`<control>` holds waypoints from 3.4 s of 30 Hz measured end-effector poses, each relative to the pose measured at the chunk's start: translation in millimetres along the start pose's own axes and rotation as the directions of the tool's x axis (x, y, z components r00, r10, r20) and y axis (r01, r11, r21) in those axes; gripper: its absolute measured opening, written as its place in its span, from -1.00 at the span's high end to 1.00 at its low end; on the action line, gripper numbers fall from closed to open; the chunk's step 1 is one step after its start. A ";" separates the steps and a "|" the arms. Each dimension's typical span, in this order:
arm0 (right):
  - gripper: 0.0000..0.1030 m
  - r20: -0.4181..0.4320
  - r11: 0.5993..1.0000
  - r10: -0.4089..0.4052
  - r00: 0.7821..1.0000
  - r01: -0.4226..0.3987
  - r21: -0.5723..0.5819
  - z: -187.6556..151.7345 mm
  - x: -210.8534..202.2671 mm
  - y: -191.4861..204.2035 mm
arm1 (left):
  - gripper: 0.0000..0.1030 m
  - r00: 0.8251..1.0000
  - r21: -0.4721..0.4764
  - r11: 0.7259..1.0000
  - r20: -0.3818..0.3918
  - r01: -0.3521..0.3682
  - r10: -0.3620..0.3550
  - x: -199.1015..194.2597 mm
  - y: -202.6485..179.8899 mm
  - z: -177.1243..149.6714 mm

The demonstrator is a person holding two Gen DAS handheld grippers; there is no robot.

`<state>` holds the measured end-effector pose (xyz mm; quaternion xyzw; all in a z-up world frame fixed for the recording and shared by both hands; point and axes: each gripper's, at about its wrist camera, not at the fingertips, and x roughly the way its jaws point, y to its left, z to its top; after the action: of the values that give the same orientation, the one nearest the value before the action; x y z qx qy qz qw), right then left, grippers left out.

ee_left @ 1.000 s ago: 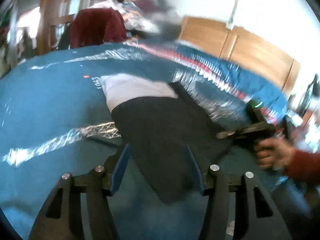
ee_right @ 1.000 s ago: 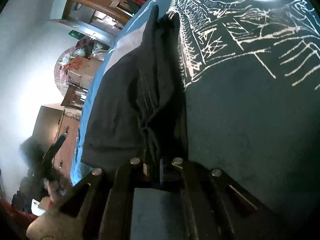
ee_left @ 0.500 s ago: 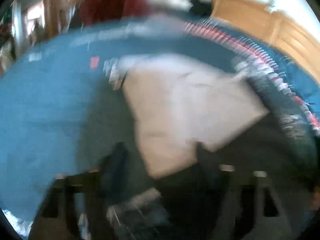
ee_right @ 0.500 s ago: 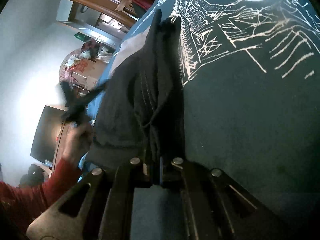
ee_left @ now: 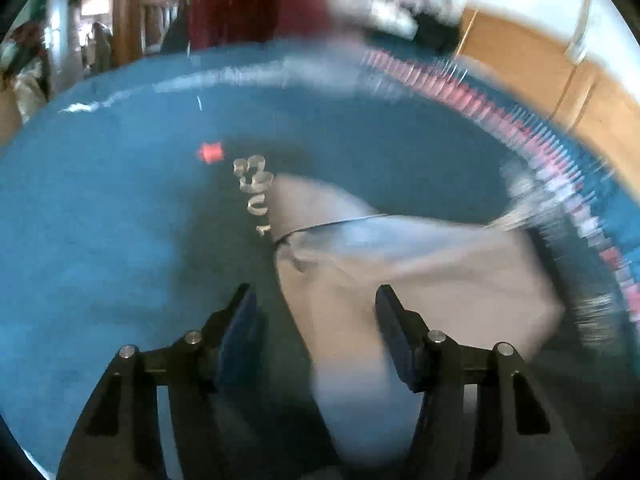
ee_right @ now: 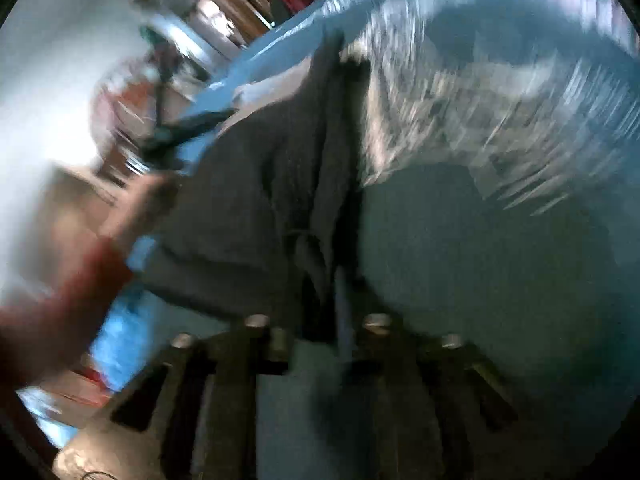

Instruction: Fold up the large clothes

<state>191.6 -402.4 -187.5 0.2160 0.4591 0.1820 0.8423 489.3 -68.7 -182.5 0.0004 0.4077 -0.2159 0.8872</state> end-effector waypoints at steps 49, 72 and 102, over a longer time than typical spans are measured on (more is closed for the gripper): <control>-1.00 0.041 0.864 -0.490 0.871 0.492 -0.107 -84.1 20.5 80.2 | -1.00 0.932 -0.102 0.928 -0.093 -0.358 0.349 -95.4 -107.7 -230.7; -1.00 0.075 0.884 -0.450 0.890 0.456 -0.101 -80.2 25.6 74.4 | -1.00 0.930 -0.097 0.926 -0.084 -0.365 0.358 -91.1 -106.0 -230.6; -1.00 0.075 0.876 -0.475 0.877 0.479 -0.052 -74.5 38.6 69.6 | -1.00 0.928 -0.091 0.924 -0.086 -0.371 0.364 -89.6 -105.3 -229.1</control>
<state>140.4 -309.8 -213.5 0.0722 0.4662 -0.0219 0.8815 231.8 -89.3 -252.2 0.0372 0.4410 -0.0239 0.8964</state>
